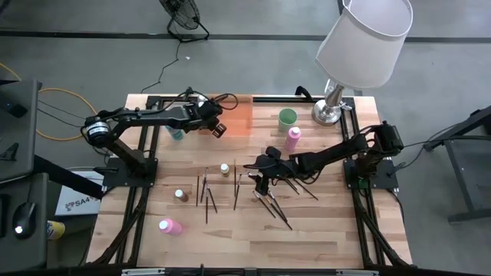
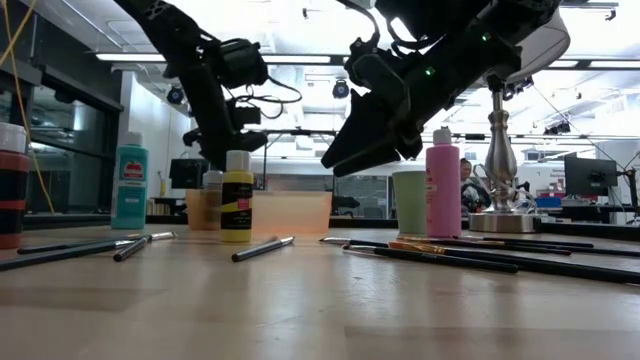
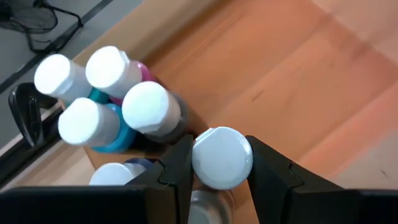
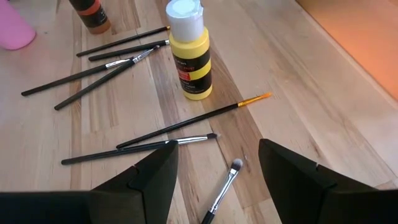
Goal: Pick & Place Paint Supplies
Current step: Put the brown paint bottle into the orange bin
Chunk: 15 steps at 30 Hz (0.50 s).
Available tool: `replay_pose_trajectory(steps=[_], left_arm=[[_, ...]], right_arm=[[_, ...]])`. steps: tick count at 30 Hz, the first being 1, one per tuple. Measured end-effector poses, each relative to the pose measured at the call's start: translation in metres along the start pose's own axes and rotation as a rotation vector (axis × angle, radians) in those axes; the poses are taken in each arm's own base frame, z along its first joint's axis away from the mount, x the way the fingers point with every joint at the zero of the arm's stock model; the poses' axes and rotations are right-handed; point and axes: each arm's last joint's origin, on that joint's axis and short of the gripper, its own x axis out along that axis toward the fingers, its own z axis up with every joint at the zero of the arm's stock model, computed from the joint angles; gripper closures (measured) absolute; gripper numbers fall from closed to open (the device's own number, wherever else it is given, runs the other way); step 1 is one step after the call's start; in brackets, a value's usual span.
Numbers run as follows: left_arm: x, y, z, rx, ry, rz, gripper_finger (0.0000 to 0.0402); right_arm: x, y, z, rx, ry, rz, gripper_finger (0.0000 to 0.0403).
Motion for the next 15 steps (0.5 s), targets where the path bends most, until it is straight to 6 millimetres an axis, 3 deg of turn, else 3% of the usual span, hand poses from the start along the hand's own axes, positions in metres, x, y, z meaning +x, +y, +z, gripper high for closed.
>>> replay_pose_trajectory(steps=[11, 15], left_arm=[[0.0027, 0.0029, -0.0042, -0.026, 0.019, 0.010, 0.0288], [0.0027, 0.0027, -0.0047, -0.031, 0.023, 0.008, 0.0241]], right_arm=[[0.0000, 0.0001, 0.0003, 0.001, -0.003, 0.001, 0.0186], [0.0000, 0.0001, 0.0003, 0.005, -0.003, 0.001, 0.0186]])
